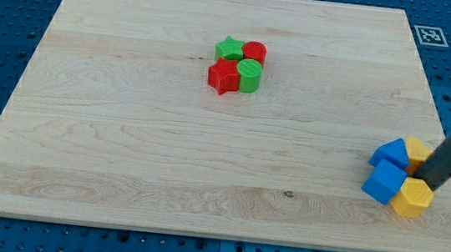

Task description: Move the blue triangle diagonally to the blue cube

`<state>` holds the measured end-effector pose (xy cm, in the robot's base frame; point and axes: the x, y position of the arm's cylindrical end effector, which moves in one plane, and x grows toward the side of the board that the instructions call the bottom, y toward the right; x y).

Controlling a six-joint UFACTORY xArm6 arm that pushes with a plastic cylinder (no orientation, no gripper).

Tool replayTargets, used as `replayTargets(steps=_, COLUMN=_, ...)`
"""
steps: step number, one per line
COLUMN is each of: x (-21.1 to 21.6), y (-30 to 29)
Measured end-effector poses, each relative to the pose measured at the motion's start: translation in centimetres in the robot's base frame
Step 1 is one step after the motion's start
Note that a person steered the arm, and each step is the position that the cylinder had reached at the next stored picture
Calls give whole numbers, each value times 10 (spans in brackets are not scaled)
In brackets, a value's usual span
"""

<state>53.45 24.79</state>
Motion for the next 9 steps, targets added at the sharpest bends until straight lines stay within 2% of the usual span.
replayTargets(steps=1, x=-1, y=0)
replayTargets(steps=4, x=78, y=18)
replayTargets(steps=6, x=75, y=-28)
replayTargets(steps=9, x=63, y=-28)
